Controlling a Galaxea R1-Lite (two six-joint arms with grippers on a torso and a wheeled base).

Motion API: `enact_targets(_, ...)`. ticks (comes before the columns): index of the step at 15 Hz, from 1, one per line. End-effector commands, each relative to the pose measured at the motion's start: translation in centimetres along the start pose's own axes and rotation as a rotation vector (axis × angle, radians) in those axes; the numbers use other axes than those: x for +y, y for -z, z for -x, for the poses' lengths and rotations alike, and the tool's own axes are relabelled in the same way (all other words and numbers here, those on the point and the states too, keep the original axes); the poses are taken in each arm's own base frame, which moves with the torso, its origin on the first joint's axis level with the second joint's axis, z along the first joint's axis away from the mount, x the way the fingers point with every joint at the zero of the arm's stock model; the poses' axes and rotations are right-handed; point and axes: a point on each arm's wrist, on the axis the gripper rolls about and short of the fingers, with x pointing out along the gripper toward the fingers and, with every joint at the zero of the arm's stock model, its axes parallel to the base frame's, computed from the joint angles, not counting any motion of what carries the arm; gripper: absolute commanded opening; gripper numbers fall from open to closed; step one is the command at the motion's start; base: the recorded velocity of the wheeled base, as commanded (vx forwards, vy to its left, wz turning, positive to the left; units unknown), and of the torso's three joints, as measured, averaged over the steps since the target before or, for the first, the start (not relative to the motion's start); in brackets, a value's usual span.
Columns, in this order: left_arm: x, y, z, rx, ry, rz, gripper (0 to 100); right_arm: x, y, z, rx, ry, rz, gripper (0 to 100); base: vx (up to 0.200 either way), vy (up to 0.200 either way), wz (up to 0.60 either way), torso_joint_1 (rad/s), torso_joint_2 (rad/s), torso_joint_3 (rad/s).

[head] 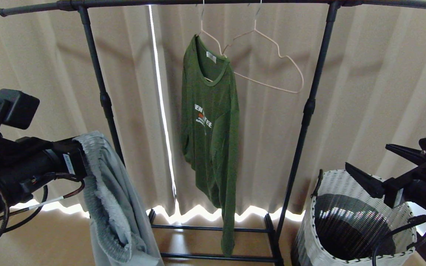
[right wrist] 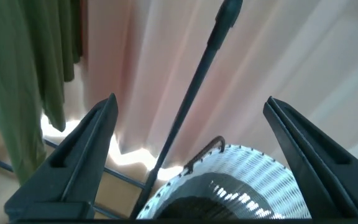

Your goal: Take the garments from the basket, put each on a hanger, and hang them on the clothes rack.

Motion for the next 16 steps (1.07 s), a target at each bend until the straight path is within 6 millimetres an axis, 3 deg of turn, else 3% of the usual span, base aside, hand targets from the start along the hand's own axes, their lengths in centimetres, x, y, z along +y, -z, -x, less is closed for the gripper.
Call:
enact_targets(1,-0.1,-0.8,1.2,-0.041,0.029,0.000,0,-0.3,0.3,0.0,0.017,0.018,0.010,100,0.000,0.000,0.00,0.000,0.00,0.000)
enact_targets(5,-2.0,-2.0,2.8,-0.109,0.143,0.059,0,-0.8,0.2,-0.2,0.013,0.037,0.026,100,0.000,0.000,0.00,0.000,0.00,0.000)
enact_targets(9,-2.1,-1.7,2.7,-0.097,0.144,0.059,0,-0.9,-0.1,-0.3,0.003,0.041,0.029,100,0.000,0.000,0.00,0.000,0.00,0.000)
enact_targets(13,-2.0,-0.5,2.9,-0.062,0.138,0.005,0,-0.9,-0.2,-0.2,-0.003,0.043,0.028,100,0.000,0.000,0.00,0.008,-0.03,-0.026)
enact_targets(16,-1.7,0.8,3.1,-0.023,0.122,-0.041,0,-0.9,-0.3,-0.1,-0.012,0.045,0.031,100,0.000,0.000,0.00,0.071,-0.23,-0.243)
